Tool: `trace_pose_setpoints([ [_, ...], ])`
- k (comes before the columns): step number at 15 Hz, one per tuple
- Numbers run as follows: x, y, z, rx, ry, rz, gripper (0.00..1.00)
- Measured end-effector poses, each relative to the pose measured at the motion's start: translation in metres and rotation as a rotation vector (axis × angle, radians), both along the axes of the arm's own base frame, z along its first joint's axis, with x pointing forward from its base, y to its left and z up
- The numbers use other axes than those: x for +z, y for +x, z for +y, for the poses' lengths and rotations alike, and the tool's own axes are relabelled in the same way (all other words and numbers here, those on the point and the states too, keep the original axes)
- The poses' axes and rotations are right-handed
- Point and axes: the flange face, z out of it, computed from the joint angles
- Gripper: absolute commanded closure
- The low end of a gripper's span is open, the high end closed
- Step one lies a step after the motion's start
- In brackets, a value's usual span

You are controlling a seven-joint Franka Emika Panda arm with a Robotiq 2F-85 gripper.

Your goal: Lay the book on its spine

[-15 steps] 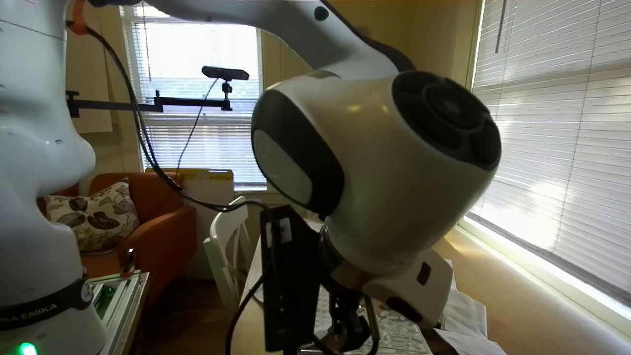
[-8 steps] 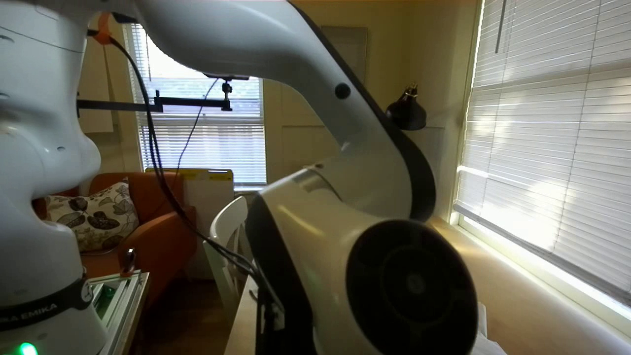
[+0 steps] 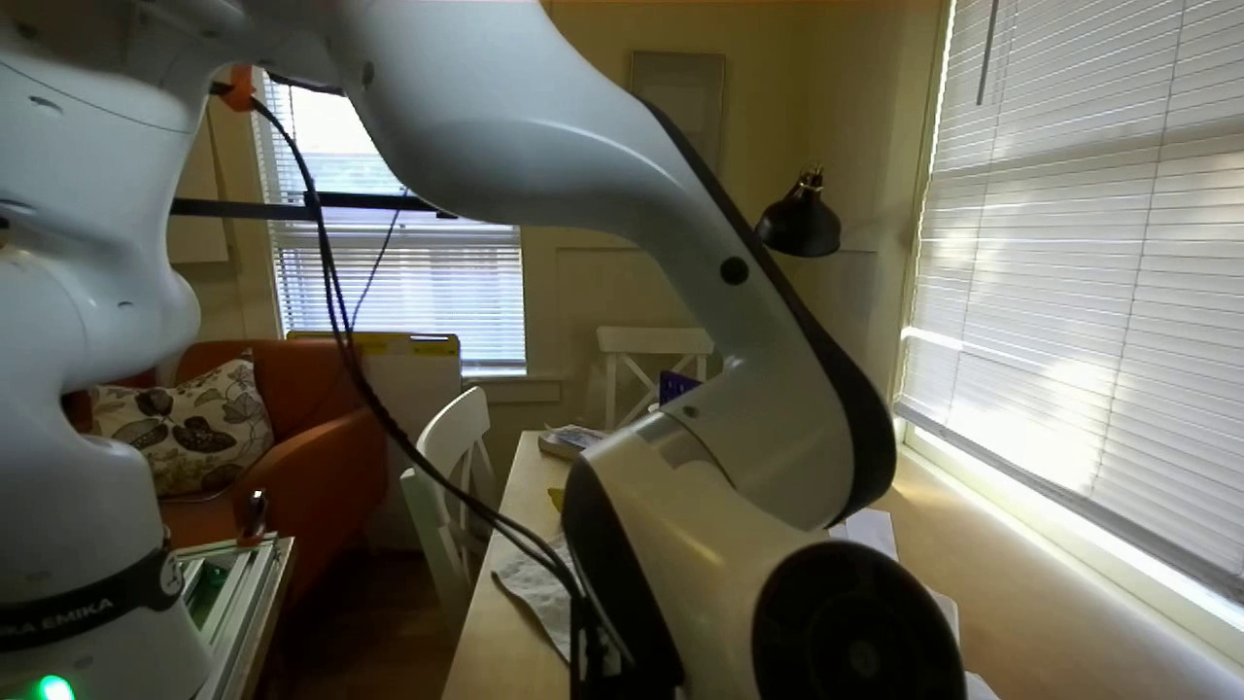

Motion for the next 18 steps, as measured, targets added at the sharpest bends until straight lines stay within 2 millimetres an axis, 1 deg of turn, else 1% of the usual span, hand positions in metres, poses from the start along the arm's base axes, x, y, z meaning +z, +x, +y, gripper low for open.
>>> trace_pose_setpoints([
  [3,-0.002,0.015,-0.015,-0.034,-0.005,0.012,0.0],
  [6,-0.01,0.021,-0.025,-0.054,0.011,0.028,0.0],
  [13,-0.013,0.022,-0.025,-0.054,0.015,0.03,0.0],
  [18,-0.019,0.027,-0.022,0.013,0.069,-0.023,0.0],
])
